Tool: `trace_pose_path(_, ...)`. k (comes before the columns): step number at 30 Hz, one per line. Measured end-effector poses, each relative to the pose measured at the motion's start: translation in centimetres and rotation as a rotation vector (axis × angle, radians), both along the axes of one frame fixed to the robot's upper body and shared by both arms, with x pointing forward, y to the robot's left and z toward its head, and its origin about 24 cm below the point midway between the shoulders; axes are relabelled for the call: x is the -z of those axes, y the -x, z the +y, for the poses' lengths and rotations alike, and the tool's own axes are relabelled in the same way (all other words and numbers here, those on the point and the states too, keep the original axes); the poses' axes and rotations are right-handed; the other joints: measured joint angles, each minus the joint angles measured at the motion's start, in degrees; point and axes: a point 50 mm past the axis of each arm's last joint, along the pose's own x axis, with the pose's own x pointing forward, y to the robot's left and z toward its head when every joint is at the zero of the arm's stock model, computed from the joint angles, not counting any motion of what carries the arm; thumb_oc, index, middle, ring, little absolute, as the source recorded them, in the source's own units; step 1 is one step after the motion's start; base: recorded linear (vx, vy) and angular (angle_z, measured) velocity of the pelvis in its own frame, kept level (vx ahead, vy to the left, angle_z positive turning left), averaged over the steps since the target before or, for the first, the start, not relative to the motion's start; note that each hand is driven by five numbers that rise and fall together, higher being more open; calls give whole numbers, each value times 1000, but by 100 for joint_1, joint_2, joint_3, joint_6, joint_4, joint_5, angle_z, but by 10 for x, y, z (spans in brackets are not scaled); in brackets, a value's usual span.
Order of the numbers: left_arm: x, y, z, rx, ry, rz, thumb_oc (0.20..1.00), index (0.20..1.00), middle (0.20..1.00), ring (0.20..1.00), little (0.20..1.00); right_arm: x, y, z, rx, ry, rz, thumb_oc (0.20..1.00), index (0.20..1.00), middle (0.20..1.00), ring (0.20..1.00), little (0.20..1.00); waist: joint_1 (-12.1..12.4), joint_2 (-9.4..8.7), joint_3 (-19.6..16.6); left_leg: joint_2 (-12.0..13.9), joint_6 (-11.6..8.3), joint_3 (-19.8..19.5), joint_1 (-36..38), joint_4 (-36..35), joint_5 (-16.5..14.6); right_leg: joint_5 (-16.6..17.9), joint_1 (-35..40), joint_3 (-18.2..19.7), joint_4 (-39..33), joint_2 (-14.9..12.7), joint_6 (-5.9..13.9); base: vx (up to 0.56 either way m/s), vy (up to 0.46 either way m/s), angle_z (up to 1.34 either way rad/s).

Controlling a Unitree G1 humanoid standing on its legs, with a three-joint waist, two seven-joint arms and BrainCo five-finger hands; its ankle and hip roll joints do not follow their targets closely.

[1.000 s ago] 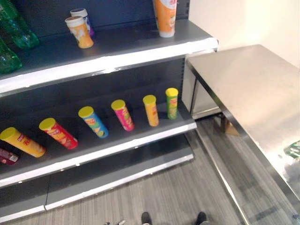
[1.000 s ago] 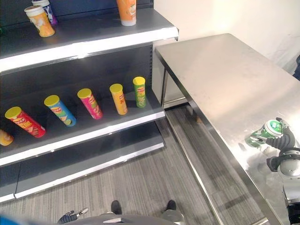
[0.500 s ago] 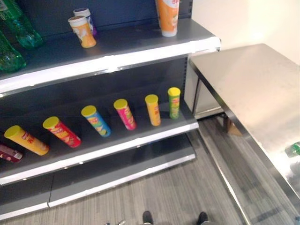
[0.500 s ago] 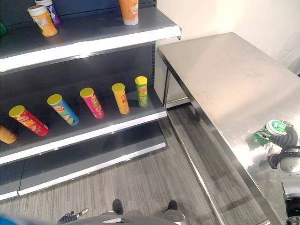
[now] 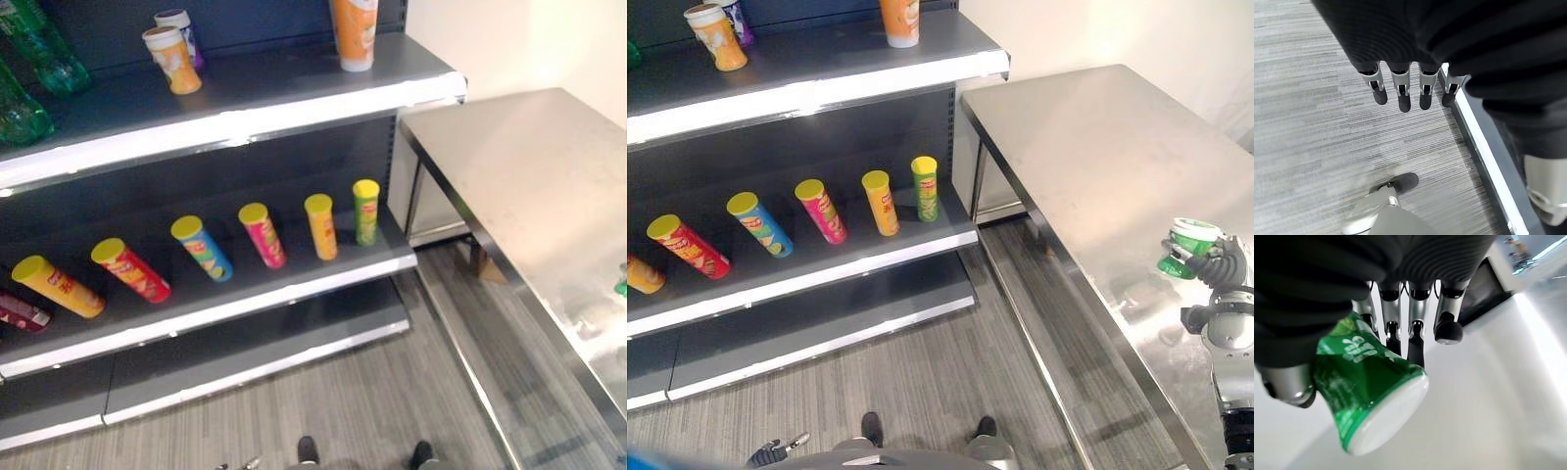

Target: Put the goods on the table back onto the shelves and tidy them up.

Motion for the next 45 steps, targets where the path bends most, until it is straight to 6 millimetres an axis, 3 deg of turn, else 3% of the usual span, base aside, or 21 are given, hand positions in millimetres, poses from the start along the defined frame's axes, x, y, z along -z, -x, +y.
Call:
trace_pose_path(2, 0, -6, -3, -3, 10, -17, 1000, 1000, 1000, 1000, 1000, -15, -2, 3, -18, 17, -74, 200, 200, 200, 200, 200, 75, -50, 111, 69, -84, -128, -176, 165, 59, -11, -8, -93, 0, 30, -87, -15, 120, 37)
trace_pose_path(4, 4, 0, -11, -12, 33, 9, 1000, 1000, 1000, 1000, 1000, -34, -2, 8, -29, 43, -170, 200, 200, 200, 200, 200, 40, 19, 123, 213, -157, 19, -283, 49, -75, -7, 19, -361, -2, 49, -164, 22, 188, 49)
trace_pose_path(6, 6, 5, -11, -19, 31, 43, 1000, 1000, 1000, 1000, 1000, -44, -4, 18, -65, 53, -228, 200, 200, 200, 200, 200, 86, -183, 176, 320, -162, 398, -325, 61, -79, 94, 15, -561, -3, -193, -275, 23, 193, 29)
trace_pose_path(8, 7, 8, -11, -18, 30, 57, 1000, 1000, 1000, 1000, 1000, -55, -2, 25, -94, 65, -292, 200, 200, 200, 200, 200, 29, -262, 203, 522, -187, 481, -287, 36, -63, 99, 48, -642, 2, -322, -139, 79, 346, 32)
trace_pose_path(10, 7, 7, -14, 15, 33, 61, 1000, 1000, 1000, 1000, 1000, -61, 3, 25, -80, 56, -357, 200, 200, 200, 200, 200, 41, -137, 146, 688, -190, 534, -106, -97, -49, 175, 158, -730, 34, -394, 60, 85, 420, 31)
trace_pose_path(11, 6, 3, -9, 25, 17, 55, 1000, 1000, 1000, 1000, 1000, -55, 4, 34, -80, -5, -415, 200, 200, 200, 200, 200, 31, -352, 49, 316, -294, 591, 14, -259, 106, 204, 245, -778, 34, -740, 196, 43, 381, 38)
trace_pose_path(14, -4, -12, 11, 64, -55, 22, 1000, 1000, 1000, 1000, 1000, -47, -3, 52, -149, -31, -404, 200, 200, 200, 200, 200, 72, -755, -71, -219, -3, 554, -68, -215, 45, 377, 187, -685, 129, -1213, 127, 23, 329, 39)
trace_pose_path(18, -13, -26, 28, 81, -115, -14, 1000, 1000, 1000, 1000, 1000, -69, -17, 75, -255, -18, -496, 200, 200, 200, 200, 200, 255, -786, -115, -474, 251, 544, -19, -242, -82, 708, -58, -480, 655, -1529, 142, 35, 273, 13)
trace_pose_path(22, -14, -16, 36, 75, -135, 20, 1000, 1000, 1000, 1000, 1000, -95, -26, 98, -361, -2, -597, 200, 200, 200, 200, 200, 359, -795, -153, -711, 428, 503, 90, -343, -121, 938, -130, -316, 1069, -1790, 298, 18, 238, 15)
trace_pose_path(26, -11, -6, 37, 67, -134, 65, 1000, 1000, 1000, 1000, 1000, -103, -36, 122, -480, 9, -600, 200, 200, 200, 200, 200, 387, -682, -131, -711, 545, 380, 236, -462, -157, 980, -436, -205, 1840, -1971, 410, 21, 70, 13)
trace_pose_path(27, -11, -6, 37, 69, -134, 65, 1000, 1000, 1000, 1000, 1000, -103, -36, 127, -509, 16, -598, 200, 200, 200, 200, 200, 423, -686, -131, -707, 624, 328, 287, -523, -104, 816, -512, -139, 1979, -1916, 545, 35, 21, 12)
trace_pose_path(28, -12, -6, 36, 76, -134, 56, 1000, 1000, 1000, 1000, 1000, -107, -38, 135, -563, 44, -584, 200, 200, 200, 200, 200, 397, -628, -92, -593, 701, 217, 283, -587, -34, 204, -573, 271, 1825, -1465, 565, 18, -13, 23)
trace_pose_path(29, -11, -3, 34, 80, -127, 62, 1000, 1000, 1000, 1000, 1000, -117, -39, 138, -592, 72, -595, 200, 200, 200, 200, 200, 483, -691, -106, -623, 707, 198, 272, -588, -15, 114, -569, 203, 1246, -1071, 546, 39, -98, 38)
trace_pose_path(30, -8, 5, 30, 84, -114, 81, 1000, 1000, 1000, 1000, 1000, -129, -41, 143, -617, 68, -640, 200, 200, 200, 200, 200, 533, -797, -147, -770, 645, 107, 257, -615, -25, 54, -480, 125, 667, -864, 246, 23, -135, 37)
trace_pose_path(32, -3, 9, 18, 82, -81, 86, 1000, 1000, 1000, 1000, 1000, -140, -50, 153, -661, 71, -667, 200, 200, 200, 200, 200, 511, -673, -206, -683, 549, -4, 167, -614, 2, 143, -89, 114, -18, -602, 311, 32, -130, 35)
trace_pose_path(34, -2, 9, 14, 71, -66, 81, 1000, 1000, 1000, 1000, 1000, -144, -63, 158, -678, 101, -619, 200, 200, 200, 200, 200, 571, -566, -177, -564, 416, -118, 106, -606, 98, 193, -83, 29, 3, -457, 256, 75, -104, 43)
trace_pose_path(38, 1, 24, 10, 48, -51, 110, 1000, 1000, 1000, 1000, 1000, -146, -79, 164, -684, 108, -560, 200, 200, 200, 200, 200, 824, -548, -181, -459, 333, -207, 88, -584, 115, 148, 11, -86, 13, -304, 189, 77, -89, 20)
trace_pose_path(45, 3, 35, 12, 20, -54, 152, 1000, 1000, 1000, 1000, 1000, -155, -107, 166, -651, 70, -523, 200, 200, 200, 200, 200, 1089, -589, -235, -614, 272, -520, 122, -582, 107, 83, 245, -427, 17, -390, 161, 62, -74, 25)
